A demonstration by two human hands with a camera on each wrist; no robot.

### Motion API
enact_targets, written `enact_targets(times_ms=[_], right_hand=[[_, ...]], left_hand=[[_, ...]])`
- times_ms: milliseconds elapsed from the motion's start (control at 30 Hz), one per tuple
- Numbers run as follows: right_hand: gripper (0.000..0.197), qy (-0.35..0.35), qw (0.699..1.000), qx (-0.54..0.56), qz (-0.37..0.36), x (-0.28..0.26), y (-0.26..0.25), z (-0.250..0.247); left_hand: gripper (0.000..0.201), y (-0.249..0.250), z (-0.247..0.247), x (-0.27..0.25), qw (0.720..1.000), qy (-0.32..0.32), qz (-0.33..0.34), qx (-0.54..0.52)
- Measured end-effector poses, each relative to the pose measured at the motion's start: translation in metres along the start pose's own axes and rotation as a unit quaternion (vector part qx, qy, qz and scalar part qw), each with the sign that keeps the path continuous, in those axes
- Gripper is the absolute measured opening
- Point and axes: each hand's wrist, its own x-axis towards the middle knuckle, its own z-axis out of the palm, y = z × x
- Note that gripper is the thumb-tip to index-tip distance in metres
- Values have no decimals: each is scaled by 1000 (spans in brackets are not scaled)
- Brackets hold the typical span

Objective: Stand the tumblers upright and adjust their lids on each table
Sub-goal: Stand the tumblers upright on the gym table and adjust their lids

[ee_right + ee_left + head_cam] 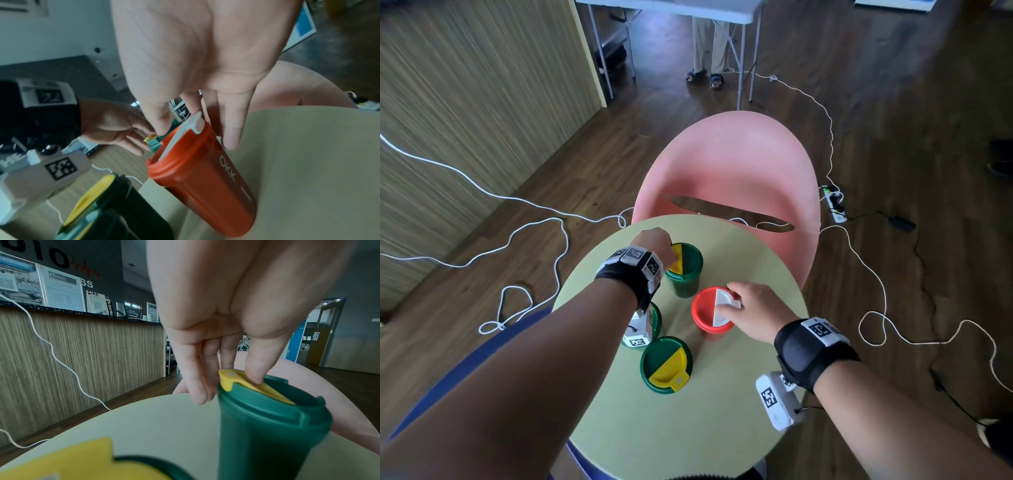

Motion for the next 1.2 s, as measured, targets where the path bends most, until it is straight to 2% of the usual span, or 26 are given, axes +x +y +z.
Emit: enact_targets(times_ms=[100, 167, 300, 533, 867, 1067, 1200], right_hand=[[34, -3, 996, 60, 69, 0, 5, -3], [34, -23, 990, 103, 91, 0, 6, -3], [17, -23, 973, 184, 134, 1, 3, -2], [16, -31, 952, 234, 196, -4, -6, 4], [24, -16, 929, 302, 213, -18, -18, 32], [22, 18, 935, 295, 193, -24, -22, 38], [24, 11, 940, 284, 188, -25, -21, 38]], left_hand=[[33, 0, -1, -2, 1000, -15, 0, 0], [39, 1, -2, -3, 1000, -19, 4, -11], [40, 0, -4, -4, 999, -16, 20, -35], [35, -6, -9, -7, 997, -23, 77, -13], [37, -19, -7, -15, 995, -47, 91, -3], [36, -25, 0, -20, 994, -54, 90, -1], [36, -26, 2, -23, 995, -45, 90, 5]])
